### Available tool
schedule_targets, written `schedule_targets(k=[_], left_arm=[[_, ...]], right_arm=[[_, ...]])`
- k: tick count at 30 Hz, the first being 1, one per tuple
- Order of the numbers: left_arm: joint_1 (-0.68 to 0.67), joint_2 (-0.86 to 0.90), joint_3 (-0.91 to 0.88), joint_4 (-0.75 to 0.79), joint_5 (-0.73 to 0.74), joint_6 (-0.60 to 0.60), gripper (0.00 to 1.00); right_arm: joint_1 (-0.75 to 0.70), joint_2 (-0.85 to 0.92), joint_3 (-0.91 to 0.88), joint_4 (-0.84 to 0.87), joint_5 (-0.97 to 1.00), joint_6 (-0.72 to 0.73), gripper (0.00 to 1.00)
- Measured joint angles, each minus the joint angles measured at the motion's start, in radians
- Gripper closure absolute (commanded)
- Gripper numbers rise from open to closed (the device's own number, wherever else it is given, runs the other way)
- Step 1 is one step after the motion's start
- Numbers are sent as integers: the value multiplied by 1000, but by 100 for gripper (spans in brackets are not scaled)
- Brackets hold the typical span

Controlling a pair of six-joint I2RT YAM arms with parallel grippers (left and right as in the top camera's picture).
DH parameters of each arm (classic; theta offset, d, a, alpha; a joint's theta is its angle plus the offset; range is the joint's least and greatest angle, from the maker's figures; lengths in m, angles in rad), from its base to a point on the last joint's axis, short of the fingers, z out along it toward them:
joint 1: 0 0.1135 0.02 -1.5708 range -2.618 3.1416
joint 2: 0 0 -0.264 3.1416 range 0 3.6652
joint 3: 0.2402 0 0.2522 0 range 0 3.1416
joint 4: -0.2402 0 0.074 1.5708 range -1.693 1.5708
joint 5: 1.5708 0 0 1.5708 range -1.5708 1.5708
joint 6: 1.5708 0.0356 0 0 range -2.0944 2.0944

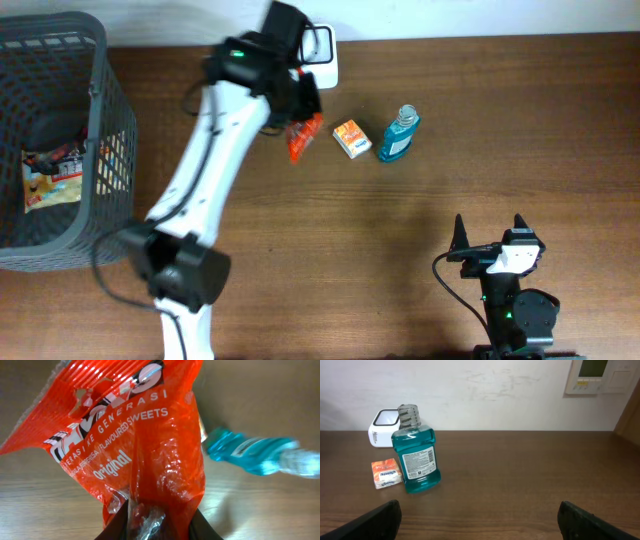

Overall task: Scan the item barcode
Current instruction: 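Place the red snack bag on the table near the orange box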

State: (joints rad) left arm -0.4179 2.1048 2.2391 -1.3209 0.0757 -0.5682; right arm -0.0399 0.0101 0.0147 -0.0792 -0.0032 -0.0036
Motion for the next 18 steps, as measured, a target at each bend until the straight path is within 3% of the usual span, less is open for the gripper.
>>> schedule_targets(k=[4,6,7,9,12,15,18], left_arm=[[-63,183,0,9,-6,0,97],[-80,255,-1,9,-5,0,85],[-85,269,-2,8,-6,0,76],[-93,276,-3,9,-6,2,35],[-100,276,-3,12,-5,8,1],[-100,276,47,-2,14,54,0],[-91,276,221,-74,40,103,2]], right_arm=[[0,0,0,0,0,0,2],[0,0,0,0,0,0,2],[0,0,0,0,0,0,2],[0,0,0,0,0,0,2],[0,0,0,0,0,0,2],[0,0,0,0,0,0,2],[0,0,0,0,0,0,2]])
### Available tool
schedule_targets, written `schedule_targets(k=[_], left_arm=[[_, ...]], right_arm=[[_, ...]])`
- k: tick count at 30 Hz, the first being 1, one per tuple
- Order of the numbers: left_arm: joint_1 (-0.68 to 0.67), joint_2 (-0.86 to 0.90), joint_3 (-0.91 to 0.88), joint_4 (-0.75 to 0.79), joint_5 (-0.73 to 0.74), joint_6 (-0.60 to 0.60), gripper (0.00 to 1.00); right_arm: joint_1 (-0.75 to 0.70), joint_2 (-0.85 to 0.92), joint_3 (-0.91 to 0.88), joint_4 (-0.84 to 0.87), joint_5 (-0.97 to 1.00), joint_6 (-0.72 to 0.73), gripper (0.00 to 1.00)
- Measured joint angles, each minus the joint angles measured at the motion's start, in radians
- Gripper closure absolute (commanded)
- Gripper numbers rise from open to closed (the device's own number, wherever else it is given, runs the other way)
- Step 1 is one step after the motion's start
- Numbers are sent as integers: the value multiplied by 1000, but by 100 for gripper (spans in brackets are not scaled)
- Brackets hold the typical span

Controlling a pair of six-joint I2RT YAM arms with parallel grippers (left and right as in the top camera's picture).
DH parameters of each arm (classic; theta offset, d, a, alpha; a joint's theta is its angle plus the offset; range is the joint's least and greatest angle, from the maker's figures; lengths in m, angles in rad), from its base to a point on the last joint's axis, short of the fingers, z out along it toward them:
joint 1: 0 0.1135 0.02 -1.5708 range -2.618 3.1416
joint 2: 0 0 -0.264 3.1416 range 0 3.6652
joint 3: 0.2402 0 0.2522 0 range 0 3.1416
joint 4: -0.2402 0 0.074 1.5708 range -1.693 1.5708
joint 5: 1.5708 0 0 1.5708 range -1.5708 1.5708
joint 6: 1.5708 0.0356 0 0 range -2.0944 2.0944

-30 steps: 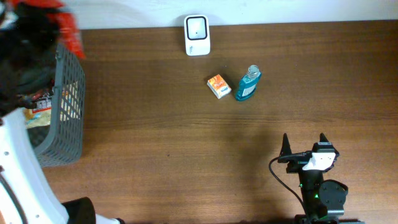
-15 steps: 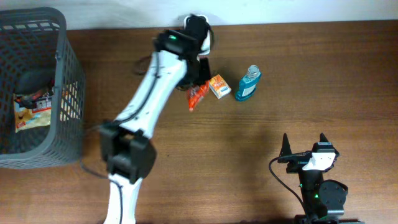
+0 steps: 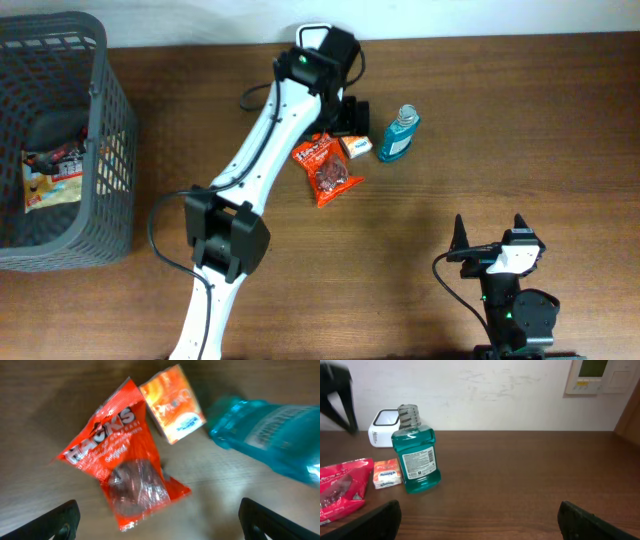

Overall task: Scan the item barcode
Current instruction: 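Place the red snack bag on the table near the orange box, then reach into the basket and grasp the dark snack packet with left gripper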

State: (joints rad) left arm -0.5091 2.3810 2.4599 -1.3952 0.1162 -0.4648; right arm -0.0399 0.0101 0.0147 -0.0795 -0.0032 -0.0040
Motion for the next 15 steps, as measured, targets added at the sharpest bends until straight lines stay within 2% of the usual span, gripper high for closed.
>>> schedule_targets(k=[4,7,9,11,15], left_arm=[[81,-14,352,-153,2,60,3],[231,-38,610,-285,-83,98,1],[328,-78,652,-288,-107,118,1],[480,-148,661,-289,-118,127,1],[704,-222,652,-290,-89,129,1]], right_arm=[[0,0,0,0,0,1,2],[0,0,0,0,0,0,1],[0,0,0,0,0,0,2],[0,0,0,0,0,1,2],[0,0,0,0,0,0,2]])
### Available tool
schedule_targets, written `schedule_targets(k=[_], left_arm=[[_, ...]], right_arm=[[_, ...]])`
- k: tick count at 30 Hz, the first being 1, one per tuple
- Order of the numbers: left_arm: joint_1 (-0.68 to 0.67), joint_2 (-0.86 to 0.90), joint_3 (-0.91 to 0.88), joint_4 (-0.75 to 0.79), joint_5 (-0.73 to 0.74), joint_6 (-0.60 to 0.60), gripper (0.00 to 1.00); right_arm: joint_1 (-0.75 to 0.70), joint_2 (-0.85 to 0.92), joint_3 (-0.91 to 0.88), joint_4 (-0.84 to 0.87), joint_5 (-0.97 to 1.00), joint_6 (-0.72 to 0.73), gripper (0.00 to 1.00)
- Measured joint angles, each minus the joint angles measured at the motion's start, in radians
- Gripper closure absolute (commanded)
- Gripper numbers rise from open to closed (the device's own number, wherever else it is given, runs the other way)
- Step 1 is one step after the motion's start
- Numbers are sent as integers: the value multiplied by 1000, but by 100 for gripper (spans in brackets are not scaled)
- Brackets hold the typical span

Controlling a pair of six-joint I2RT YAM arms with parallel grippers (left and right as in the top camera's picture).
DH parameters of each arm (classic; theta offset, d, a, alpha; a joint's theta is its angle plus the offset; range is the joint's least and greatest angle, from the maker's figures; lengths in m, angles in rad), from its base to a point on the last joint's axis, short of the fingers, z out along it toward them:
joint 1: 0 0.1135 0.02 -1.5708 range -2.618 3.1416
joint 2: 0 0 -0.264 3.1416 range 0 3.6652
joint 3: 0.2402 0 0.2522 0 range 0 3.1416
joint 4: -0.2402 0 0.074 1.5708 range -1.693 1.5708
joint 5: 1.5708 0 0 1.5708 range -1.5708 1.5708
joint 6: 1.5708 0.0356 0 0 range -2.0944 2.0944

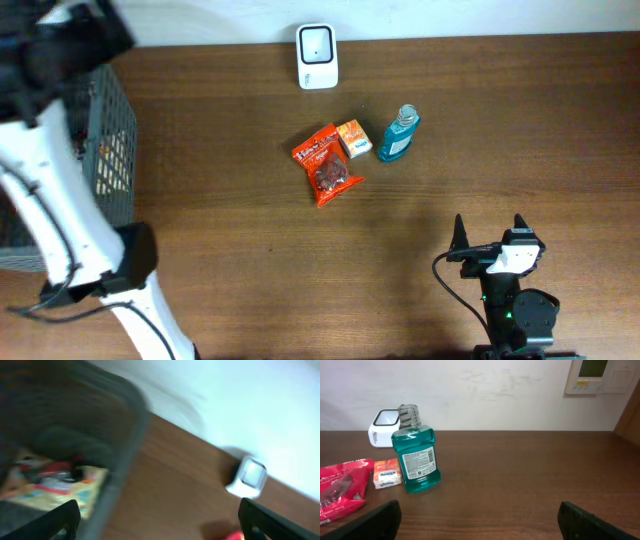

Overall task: Scan the item barcode
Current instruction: 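Reach into the basket and grasp the dark snack packet with left gripper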

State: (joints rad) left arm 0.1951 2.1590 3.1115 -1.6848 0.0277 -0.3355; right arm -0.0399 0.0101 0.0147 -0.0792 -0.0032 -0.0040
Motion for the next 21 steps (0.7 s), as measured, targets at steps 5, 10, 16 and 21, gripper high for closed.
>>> schedule_targets(k=[5,10,16,21], left_arm=[[214,-35,-138,3,-45,-138,1],[325,-34,-454,180,-134,-314,1],[303,-33,-785,494,-157,-364,1],[303,-32,-1056,653,-238,-463,1]], right_arm=[[0,0,0,0,0,0,2],[0,0,0,0,0,1,2],[0,0,0,0,0,0,2],[0,0,0,0,0,0,2]])
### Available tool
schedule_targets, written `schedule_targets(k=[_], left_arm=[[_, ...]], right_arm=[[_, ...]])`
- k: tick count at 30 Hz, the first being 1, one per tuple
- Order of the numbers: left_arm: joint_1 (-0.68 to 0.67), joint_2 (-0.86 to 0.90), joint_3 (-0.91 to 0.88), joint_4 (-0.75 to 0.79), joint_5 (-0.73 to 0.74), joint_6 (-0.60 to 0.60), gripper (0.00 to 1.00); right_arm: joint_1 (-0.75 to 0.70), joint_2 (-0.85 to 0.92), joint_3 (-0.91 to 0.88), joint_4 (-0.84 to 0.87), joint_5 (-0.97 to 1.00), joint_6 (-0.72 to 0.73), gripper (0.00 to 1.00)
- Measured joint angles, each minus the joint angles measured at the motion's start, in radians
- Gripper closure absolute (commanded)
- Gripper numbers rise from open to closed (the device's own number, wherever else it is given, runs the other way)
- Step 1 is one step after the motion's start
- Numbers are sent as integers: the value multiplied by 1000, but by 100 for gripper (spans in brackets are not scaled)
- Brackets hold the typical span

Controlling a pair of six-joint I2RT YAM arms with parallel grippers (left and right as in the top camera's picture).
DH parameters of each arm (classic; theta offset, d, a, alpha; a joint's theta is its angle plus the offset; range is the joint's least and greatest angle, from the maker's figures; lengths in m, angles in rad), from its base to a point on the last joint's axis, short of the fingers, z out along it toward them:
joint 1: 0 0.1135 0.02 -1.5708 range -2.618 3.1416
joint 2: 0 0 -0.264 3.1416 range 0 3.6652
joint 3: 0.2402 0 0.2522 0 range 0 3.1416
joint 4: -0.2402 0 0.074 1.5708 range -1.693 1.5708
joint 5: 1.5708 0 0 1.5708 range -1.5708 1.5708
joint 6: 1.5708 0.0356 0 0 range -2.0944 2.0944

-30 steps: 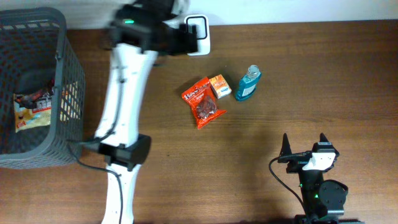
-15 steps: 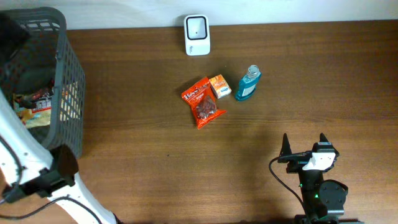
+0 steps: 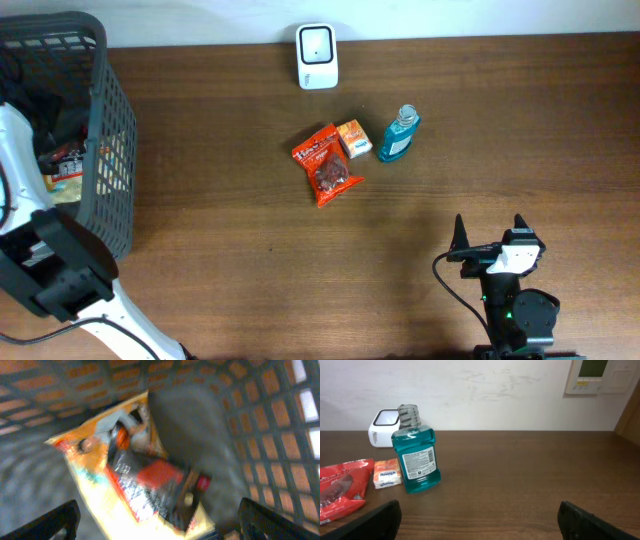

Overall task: Scan the item barcode
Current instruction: 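Reach into the basket and grasp the dark snack packet with left gripper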

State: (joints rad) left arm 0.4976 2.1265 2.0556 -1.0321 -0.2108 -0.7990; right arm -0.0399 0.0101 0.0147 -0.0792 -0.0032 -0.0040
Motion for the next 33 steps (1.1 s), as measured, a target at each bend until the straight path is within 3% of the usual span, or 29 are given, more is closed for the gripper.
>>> schedule_targets(k=[9,13,17,19,23,24,26,28,30,33], left_arm=[[-2,0,-280,384,-19,-22,1],[-2,0,-331,417,-22,-22,2],[-2,0,-345,343,-105,-13,16],[-2,0,-347,320,-191,28,37],[-2,0,-347,288,-271,121,62],[-2,0,-348,286,-280,134,64],[-2,-3,-349,274,-279,151,58],[-2,-14,-351,272,-251,153,35],[-2,-39,-351,273,-185,158,20],[-2,-49,-351,272,-96,163,18]], right_arm=[[0,0,0,0,0,0,2],[0,0,0,0,0,1,2],[0,0,0,0,0,0,2],[0,0,0,0,0,0,2],[0,0,0,0,0,0,2],[0,0,0,0,0,0,2],[0,0,0,0,0,0,2],[0,0,0,0,0,0,1],[0,0,0,0,0,0,2],[0,0,0,0,0,0,2]])
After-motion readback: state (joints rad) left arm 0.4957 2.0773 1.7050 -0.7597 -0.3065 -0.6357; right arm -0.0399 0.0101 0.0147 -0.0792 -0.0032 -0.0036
